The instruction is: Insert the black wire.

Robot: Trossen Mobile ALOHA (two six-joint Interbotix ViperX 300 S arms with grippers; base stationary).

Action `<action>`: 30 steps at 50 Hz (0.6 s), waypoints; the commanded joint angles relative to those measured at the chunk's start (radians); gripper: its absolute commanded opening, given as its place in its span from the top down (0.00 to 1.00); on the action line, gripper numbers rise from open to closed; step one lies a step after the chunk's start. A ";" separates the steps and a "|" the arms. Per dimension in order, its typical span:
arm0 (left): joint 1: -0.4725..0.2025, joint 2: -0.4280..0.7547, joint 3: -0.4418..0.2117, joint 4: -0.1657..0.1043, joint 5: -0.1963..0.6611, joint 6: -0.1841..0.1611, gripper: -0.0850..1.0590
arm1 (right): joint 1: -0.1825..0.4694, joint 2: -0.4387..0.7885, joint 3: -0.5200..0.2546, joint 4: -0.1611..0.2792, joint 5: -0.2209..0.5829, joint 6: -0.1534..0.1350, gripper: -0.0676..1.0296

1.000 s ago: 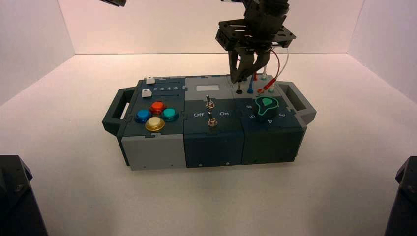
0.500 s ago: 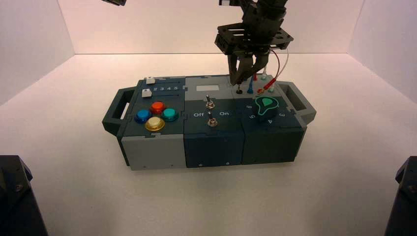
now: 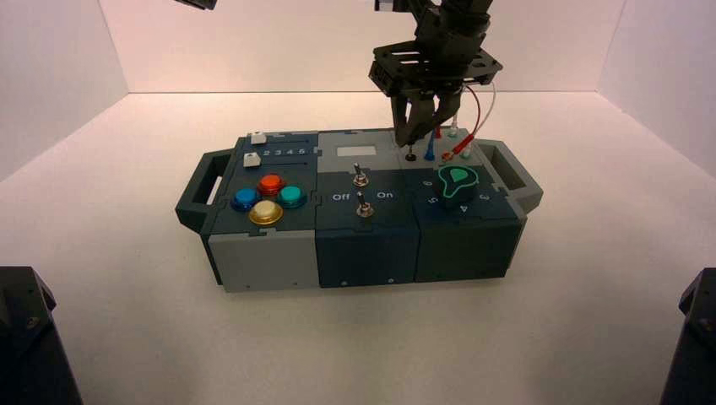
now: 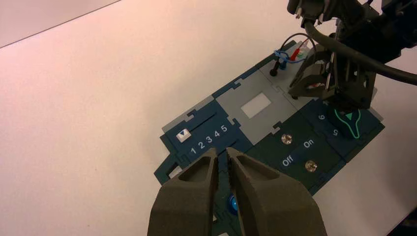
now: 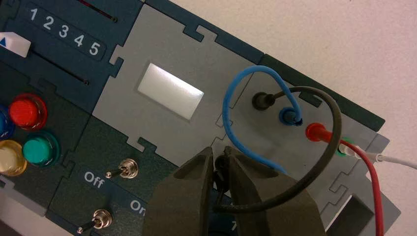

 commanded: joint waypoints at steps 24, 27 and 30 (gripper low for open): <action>-0.006 -0.008 -0.037 0.003 -0.011 0.006 0.82 | -0.003 0.015 -0.040 -0.021 -0.006 0.005 0.96; -0.005 -0.008 -0.038 0.003 -0.011 0.006 0.82 | -0.005 0.017 -0.040 -0.023 -0.005 0.005 0.96; -0.006 -0.008 -0.038 0.003 -0.011 0.006 0.82 | -0.006 0.017 -0.040 -0.023 -0.003 0.005 0.96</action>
